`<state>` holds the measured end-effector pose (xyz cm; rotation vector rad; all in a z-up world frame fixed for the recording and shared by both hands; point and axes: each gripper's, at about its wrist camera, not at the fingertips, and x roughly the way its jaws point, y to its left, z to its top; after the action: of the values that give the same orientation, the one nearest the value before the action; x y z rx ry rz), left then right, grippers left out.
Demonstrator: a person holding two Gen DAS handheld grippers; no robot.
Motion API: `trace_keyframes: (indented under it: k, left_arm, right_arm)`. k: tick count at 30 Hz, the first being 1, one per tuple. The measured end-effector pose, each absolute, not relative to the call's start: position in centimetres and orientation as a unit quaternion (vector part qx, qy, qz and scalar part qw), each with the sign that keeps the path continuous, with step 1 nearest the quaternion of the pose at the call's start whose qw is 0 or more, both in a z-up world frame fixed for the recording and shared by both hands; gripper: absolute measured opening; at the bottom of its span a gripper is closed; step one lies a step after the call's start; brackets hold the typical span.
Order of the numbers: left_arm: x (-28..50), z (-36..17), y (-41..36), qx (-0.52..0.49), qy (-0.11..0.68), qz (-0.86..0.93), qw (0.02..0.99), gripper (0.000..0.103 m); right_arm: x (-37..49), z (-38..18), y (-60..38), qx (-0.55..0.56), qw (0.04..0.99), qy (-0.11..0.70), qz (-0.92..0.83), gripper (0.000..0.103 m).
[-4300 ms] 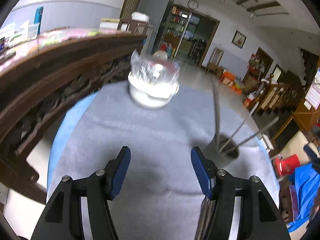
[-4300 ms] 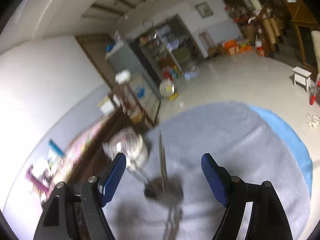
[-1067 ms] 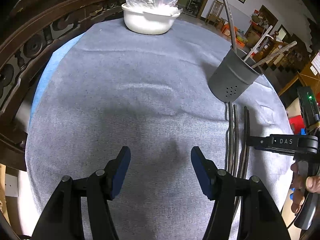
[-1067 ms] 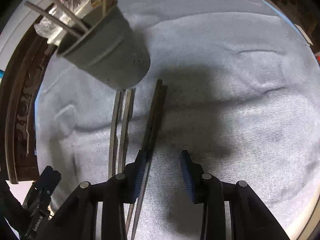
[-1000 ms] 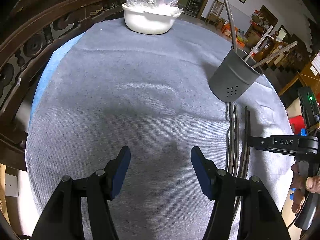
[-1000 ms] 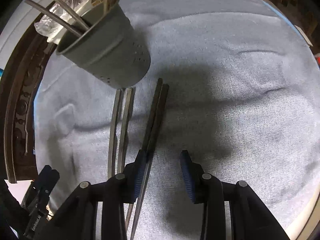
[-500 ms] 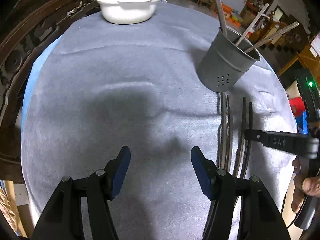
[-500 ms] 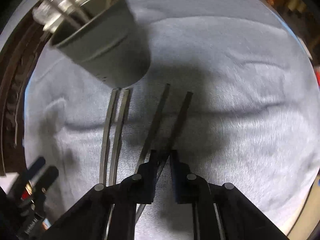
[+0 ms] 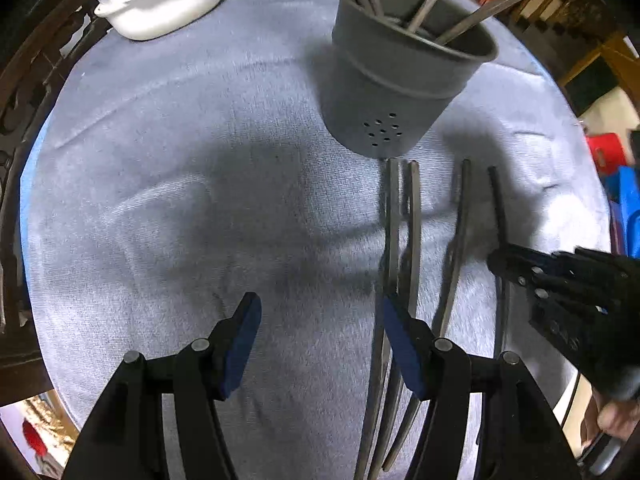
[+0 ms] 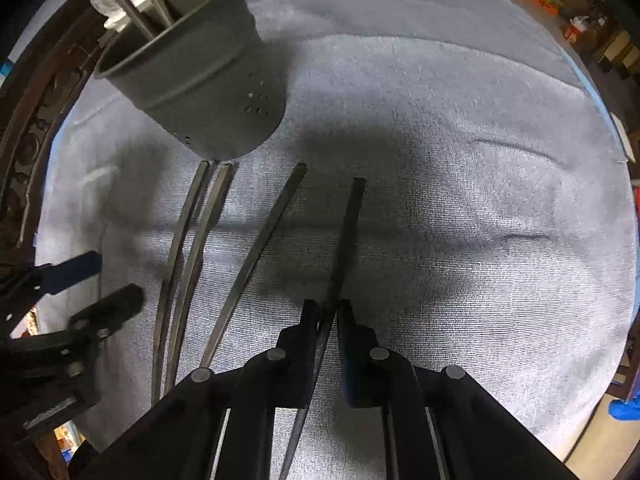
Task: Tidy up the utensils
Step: 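Close the right tool on a stick while the left tool closes on another stick, then lift both held sticks up over the grey cup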
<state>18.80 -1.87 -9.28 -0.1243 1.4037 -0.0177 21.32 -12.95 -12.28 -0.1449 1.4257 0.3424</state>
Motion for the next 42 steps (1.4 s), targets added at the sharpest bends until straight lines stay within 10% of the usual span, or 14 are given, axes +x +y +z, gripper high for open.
trace_keyframes:
  k: [9, 23, 42]
  left_arm:
    - [20.7, -9.1, -3.2, -0.061, 0.666, -0.005, 0.744, 0.058]
    - [21.9, -10.7, -5.2, -0.072, 0.704, -0.034, 0.706, 0.007]
    - [22.8, -13.3, -0.1, -0.115, 0.739, -0.041, 0.662, 0.006]
  right_arm:
    - [21.2, -11.6, -15.8, -0.045, 0.741, 0.646, 0.176, 0.013]
    - [22.0, -11.7, -16.1, -0.080, 0.717, 0.667, 0.188, 0.013]
    - [25.4, -12.4, -15.1, -0.117, 0.669, 0.714, 0.171, 0.012]
